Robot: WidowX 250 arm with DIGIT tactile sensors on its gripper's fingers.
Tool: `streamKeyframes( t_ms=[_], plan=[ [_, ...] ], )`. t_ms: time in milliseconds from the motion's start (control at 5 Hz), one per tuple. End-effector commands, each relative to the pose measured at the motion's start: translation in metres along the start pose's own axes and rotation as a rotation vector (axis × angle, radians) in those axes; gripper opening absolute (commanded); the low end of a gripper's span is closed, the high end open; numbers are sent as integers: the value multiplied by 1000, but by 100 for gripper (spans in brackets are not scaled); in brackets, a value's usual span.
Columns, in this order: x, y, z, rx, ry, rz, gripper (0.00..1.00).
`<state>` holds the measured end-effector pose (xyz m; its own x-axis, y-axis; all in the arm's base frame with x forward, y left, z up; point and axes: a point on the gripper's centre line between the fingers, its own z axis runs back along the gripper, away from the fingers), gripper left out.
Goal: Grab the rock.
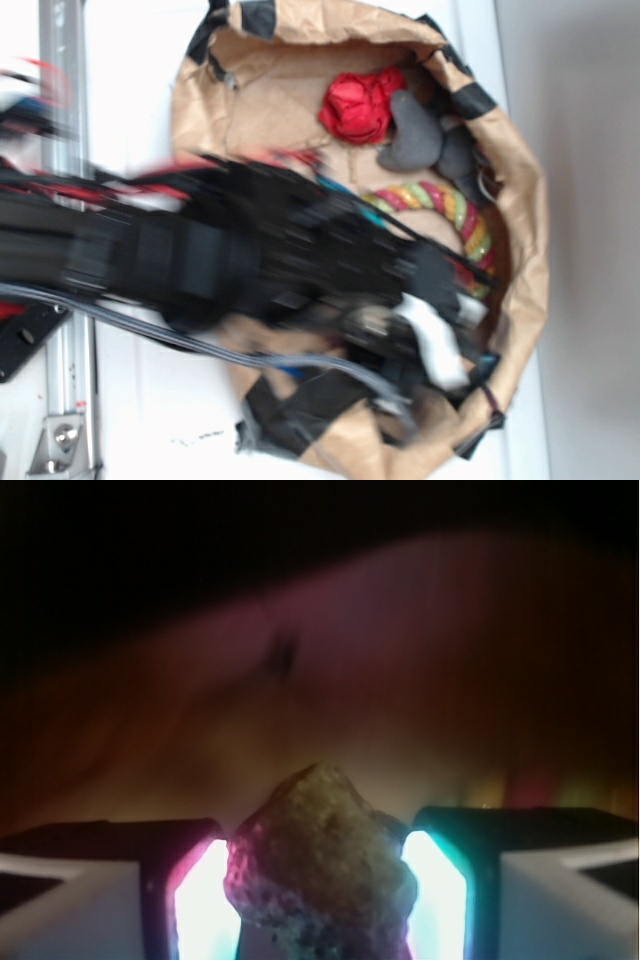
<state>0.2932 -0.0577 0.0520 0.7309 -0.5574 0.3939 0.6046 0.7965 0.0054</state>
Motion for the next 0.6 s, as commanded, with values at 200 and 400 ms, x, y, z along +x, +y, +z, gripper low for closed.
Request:
streamKeyframes(
  t_ms=[200,400],
  plan=[
    [-26,39,109,129,89,577,0],
    [-3,16,123,180,216,827,0]
  ],
)
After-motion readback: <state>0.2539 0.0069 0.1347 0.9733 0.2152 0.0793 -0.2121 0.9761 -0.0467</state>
